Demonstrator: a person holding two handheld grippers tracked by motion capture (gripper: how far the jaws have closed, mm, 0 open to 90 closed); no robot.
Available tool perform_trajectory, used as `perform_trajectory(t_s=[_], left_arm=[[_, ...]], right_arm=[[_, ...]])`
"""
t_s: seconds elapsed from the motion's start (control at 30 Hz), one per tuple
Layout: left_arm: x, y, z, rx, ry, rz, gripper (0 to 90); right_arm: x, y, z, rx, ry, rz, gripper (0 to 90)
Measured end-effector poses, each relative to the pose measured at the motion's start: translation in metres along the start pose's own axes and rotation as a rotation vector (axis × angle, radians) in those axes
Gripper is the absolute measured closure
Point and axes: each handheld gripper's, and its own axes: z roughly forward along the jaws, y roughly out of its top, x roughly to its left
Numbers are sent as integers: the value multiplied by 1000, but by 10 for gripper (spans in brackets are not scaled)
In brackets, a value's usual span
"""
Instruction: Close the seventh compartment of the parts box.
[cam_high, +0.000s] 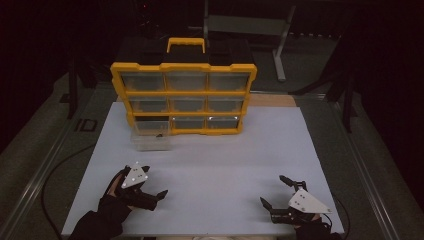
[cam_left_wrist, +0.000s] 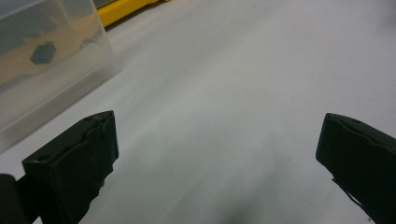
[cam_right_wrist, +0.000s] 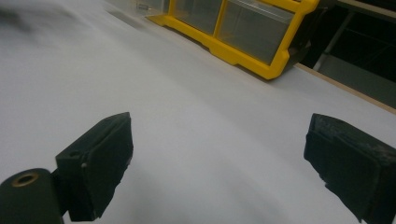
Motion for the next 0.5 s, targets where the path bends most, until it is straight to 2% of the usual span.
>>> perform_trajectory(t_s=[0.2, 0.23, 0.33, 0.4, 0.43, 0.5], left_arm=[[-2, 4, -2, 0, 23, 8, 0], [-2, 5, -2, -7, 40, 3, 0], [-3, 6, -3, -29, 53, -13, 0], [-3, 6, -3, -31, 62, -19, 0], [-4, 9, -3, -31, 90, -24, 0], [-4, 10, -4, -32, 97, -25, 0]], right_arm=[[0, 0, 0, -1, 0, 1, 82], [0, 0, 0, -1, 0, 1, 82], [0, 0, 0, -4, 0, 0, 82], [0, 0, 0, -5, -1, -1, 82], [0, 0, 0, -3, 0, 0, 82], [0, 0, 0, -4, 0, 1, 82]])
